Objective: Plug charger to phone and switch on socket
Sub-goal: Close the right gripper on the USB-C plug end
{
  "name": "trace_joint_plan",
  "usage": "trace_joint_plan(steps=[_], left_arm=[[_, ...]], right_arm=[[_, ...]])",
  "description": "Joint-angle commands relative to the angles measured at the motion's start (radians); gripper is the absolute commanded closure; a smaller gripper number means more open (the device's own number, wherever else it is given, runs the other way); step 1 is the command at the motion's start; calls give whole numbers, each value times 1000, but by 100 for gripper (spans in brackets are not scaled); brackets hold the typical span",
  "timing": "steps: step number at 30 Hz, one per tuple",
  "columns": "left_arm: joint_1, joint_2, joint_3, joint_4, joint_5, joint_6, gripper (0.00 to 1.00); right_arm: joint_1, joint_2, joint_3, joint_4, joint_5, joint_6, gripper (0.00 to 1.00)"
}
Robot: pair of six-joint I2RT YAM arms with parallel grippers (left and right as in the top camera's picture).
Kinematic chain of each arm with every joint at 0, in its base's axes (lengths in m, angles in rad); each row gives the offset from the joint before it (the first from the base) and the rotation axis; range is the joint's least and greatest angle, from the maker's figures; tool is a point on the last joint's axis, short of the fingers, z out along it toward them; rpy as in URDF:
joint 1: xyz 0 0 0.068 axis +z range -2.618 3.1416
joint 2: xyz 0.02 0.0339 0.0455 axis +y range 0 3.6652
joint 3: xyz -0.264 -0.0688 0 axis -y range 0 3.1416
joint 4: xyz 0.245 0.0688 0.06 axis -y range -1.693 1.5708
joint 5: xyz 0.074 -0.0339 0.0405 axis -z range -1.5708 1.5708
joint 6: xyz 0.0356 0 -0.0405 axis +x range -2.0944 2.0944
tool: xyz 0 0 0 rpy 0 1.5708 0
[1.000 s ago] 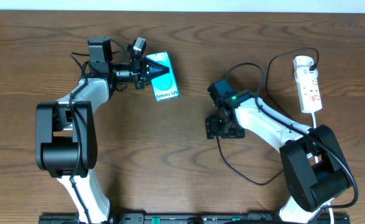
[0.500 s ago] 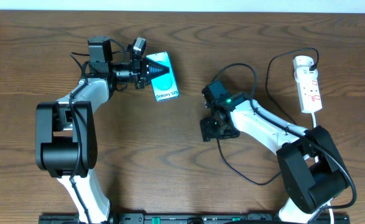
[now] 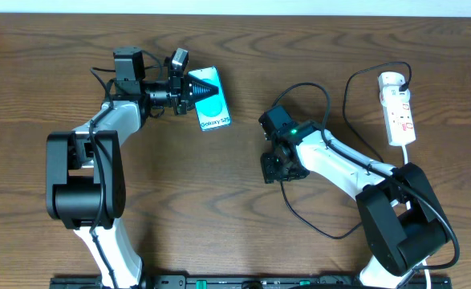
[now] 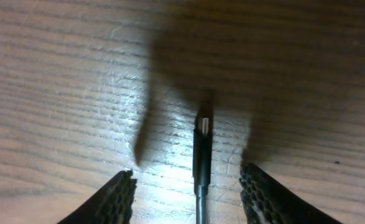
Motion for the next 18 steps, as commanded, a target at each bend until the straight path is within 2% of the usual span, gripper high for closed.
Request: trace_joint_plan(steps=[1, 5, 9, 13, 18], left_arm=[[-3, -1, 0, 6, 35, 22, 93], [-3, -1, 0, 6, 35, 21, 93], [-3, -1, 0, 6, 35, 21, 93], [-3, -1, 0, 6, 35, 21, 93], [-3, -1, 0, 6, 35, 21, 93]], right_arm=[[4, -4, -10, 3, 27, 13, 49], [4, -3, -11, 3, 30, 13, 52], [4, 0, -11, 3, 32, 14, 64], [4, 26, -11, 3, 32, 14, 63], [4, 57, -11, 3, 31, 14, 68]])
